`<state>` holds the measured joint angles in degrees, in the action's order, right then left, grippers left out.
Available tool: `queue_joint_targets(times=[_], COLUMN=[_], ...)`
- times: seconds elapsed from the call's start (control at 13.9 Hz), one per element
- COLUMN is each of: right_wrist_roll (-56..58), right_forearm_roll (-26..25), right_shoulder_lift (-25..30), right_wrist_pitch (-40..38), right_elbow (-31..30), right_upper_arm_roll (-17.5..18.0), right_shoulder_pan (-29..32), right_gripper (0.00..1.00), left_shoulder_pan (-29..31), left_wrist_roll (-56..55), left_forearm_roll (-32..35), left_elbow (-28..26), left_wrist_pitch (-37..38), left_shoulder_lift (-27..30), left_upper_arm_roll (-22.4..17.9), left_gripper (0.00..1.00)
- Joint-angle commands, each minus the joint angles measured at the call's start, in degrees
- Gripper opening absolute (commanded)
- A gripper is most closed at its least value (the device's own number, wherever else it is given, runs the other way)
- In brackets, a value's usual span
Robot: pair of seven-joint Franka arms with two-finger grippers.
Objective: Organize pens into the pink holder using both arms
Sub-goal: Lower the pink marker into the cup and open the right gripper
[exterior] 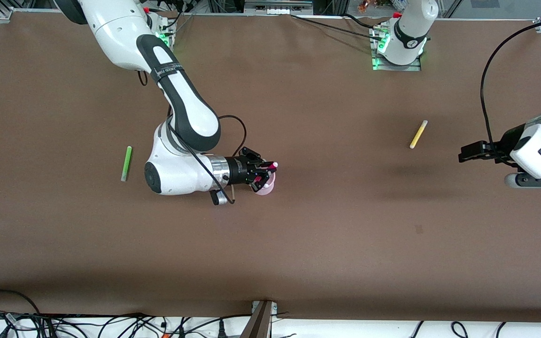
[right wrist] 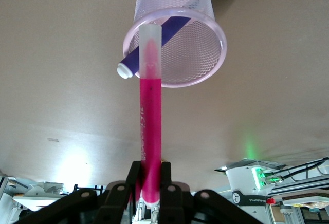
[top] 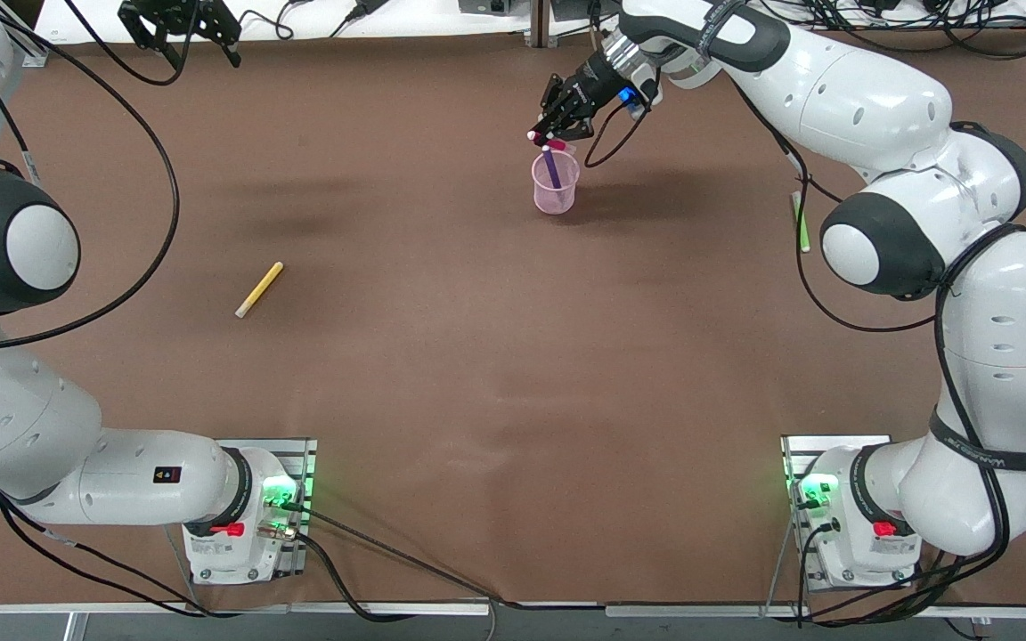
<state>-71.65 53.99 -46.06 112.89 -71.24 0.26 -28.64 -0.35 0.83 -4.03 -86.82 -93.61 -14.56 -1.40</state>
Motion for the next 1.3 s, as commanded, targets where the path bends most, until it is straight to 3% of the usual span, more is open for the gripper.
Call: queue_joint_targets(times=[0.0, 0.51, 0.65, 0.72, 0.87, 0.94, 1.08, 1.23], right_wrist_roll=[-0.77, -2.18, -2.09, -2.01, -1.22, -1.13, -1.13, -1.04], right_forearm_roll=[0.51, 0.59, 0.51, 0.42, 0.33, 0.33, 0.24, -0.37], right_shoulder_lift=[0.09, 0.18, 0.09, 0.00, 0.00, 0.00, 0.18, 0.53], right_wrist_pitch=[3.21, 5.94, 5.94, 5.85, 5.94, 6.03, 6.03, 6.03], right_elbow=[-1.79, -3.38, -3.47, -3.56, -4.08, -4.17, -4.17, -4.09], right_upper_arm_roll=[-0.34, -0.34, -0.34, -0.34, -0.34, -0.34, -0.34, -0.52], right_shoulder_pan=[-1.76, -3.18, -3.18, -3.18, -3.09, -3.09, -3.09, -2.91], right_gripper=[0.00, 0.00, 0.05, 0.19, 0.65, 0.77, 0.93, 0.99], left_shoulder_pan=[0.18, 0.18, 0.18, 0.18, -0.08, -0.08, -0.08, 0.00], left_wrist_roll=[1.80, 1.80, 1.80, 1.80, 1.63, 1.54, 1.54, 1.54], left_forearm_roll=[2.09, 2.09, 2.09, 2.09, 2.09, 2.09, 2.09, 2.09], left_elbow=[-6.68, -8.19, -8.19, -8.19, -8.19, -8.19, -7.84, -7.66], left_wrist_pitch=[-3.68, -5.00, -5.00, -4.92, -4.92, -5.00, -5.09, -5.44], left_shoulder_lift=[3.65, 4.36, 4.36, 4.28, 4.27, 4.27, 3.92, 3.84], left_upper_arm_roll=[0.61, 0.70, 0.70, 0.70, 0.70, 0.70, 0.70, 0.70], left_gripper=[1.00, 1.00, 1.00, 1.00, 1.00, 1.00, 1.00, 1.00])
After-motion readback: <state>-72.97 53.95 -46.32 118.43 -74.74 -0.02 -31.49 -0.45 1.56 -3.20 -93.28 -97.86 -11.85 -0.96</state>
